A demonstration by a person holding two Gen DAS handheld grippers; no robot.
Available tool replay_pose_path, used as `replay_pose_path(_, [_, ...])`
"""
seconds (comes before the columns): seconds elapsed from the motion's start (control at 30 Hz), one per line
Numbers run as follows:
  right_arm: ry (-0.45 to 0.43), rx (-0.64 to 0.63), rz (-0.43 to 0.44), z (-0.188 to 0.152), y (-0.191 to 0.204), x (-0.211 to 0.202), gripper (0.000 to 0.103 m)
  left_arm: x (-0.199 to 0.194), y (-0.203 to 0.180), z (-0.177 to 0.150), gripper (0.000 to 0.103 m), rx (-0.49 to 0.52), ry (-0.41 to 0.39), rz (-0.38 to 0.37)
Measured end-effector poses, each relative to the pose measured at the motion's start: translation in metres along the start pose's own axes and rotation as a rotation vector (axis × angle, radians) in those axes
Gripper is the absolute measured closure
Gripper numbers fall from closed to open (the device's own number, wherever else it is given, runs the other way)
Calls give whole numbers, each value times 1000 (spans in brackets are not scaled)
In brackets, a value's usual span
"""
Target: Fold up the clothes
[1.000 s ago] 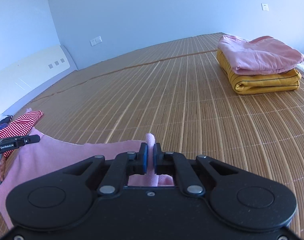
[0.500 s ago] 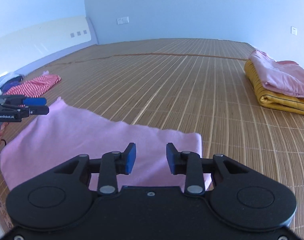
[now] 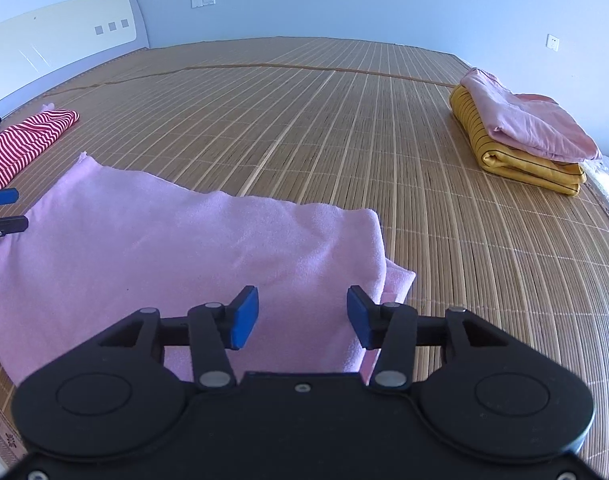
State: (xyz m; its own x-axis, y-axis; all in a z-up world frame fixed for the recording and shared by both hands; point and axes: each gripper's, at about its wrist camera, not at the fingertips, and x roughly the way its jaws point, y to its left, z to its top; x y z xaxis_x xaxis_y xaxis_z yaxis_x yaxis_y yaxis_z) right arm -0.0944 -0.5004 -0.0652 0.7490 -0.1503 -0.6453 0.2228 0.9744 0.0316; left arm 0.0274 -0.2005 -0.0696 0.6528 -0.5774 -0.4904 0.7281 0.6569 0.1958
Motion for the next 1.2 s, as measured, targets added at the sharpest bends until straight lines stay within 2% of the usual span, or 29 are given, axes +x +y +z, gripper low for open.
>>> replay_pose_path(0.07, [-9,-12,1,-1,4,-5,48,-11,-1,1,43,-15,-22,-6])
replay_pose_path(0.17, [-9,-39,4,-1,14,-6,45,-20,-15,3,41,-34,-27,-92])
replay_pose_path(0.2, [-6,-50,6,-2,19,-6,44,-19,-24,3,40,-28,-15,-128])
replay_pose_path(0.3, [9,-70,16,-4,28,-4,43,-13,-49,-1,40,53,19,-166])
replay_pose_path(0.37, [12,-81,19,-7,32,-4,42,-10,-57,-6,40,109,44,-151])
replay_pose_path(0.43, [14,-87,8,-9,30,-4,39,-9,-53,-12,37,118,52,-129])
replay_pose_path(0.63, [1,-68,-5,-14,17,-9,38,-23,-12,-29,29,29,64,-91])
replay_pose_path(0.77, [-84,-129,-2,-15,27,-24,36,-38,19,-36,28,-75,58,-70])
replay_pose_path(0.8, [-111,-161,21,-15,36,-30,35,-41,26,-36,28,-119,54,-73])
replay_pose_path(0.93, [-195,-287,240,-26,99,-54,33,-53,45,-33,28,-227,27,-91])
replay_pose_path(1.03, [-183,-433,335,-44,165,-55,30,-57,53,-29,28,-292,5,-126])
replay_pose_path(1.13, [-161,-532,353,-59,221,-39,30,-62,57,-28,20,-375,-23,-167])
replay_pose_path(1.2, [-139,-571,318,-63,247,-23,30,-64,60,-30,12,-437,-57,-200])
